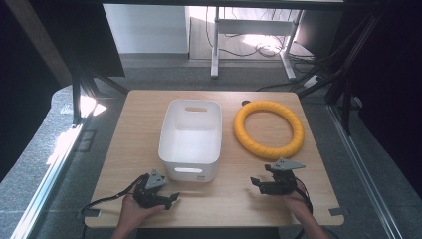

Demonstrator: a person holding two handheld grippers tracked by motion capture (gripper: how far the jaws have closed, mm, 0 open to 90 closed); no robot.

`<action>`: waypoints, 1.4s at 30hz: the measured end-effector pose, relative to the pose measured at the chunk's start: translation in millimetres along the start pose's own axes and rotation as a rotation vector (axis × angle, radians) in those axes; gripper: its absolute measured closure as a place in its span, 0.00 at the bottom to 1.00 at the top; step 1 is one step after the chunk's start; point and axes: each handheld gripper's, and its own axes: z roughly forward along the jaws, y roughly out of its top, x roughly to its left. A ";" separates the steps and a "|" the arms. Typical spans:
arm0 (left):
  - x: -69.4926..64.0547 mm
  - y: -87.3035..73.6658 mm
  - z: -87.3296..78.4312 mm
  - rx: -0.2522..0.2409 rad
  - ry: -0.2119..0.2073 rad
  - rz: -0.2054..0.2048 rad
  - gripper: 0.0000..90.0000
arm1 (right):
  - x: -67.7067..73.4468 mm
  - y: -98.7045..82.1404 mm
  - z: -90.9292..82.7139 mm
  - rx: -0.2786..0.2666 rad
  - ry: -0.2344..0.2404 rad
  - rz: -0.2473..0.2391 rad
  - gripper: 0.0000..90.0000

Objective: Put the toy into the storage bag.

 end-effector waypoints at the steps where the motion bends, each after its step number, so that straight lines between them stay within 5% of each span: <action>1: 0.0 -0.1 0.2 0.001 0.000 0.001 0.21 | -0.7 0.1 0.4 0.001 0.006 0.001 0.22; 6: -2.2 -1.1 -0.8 -0.001 -0.002 0.000 0.21 | 1.4 1.0 -3.2 0.005 0.024 -0.004 0.25; 13: 0.2 0.9 -1.0 -0.006 0.000 -0.008 0.21 | 6.5 8.7 -4.8 0.044 0.069 -0.081 0.30; 26: 0.8 0.5 -0.4 0.005 0.001 -0.001 0.21 | -15.3 33.4 -17.3 0.027 0.083 -0.070 0.32; 42: 0.3 0.5 -0.1 0.006 -0.005 -0.008 0.21 | -48.7 79.1 -24.8 0.128 0.101 -0.158 0.35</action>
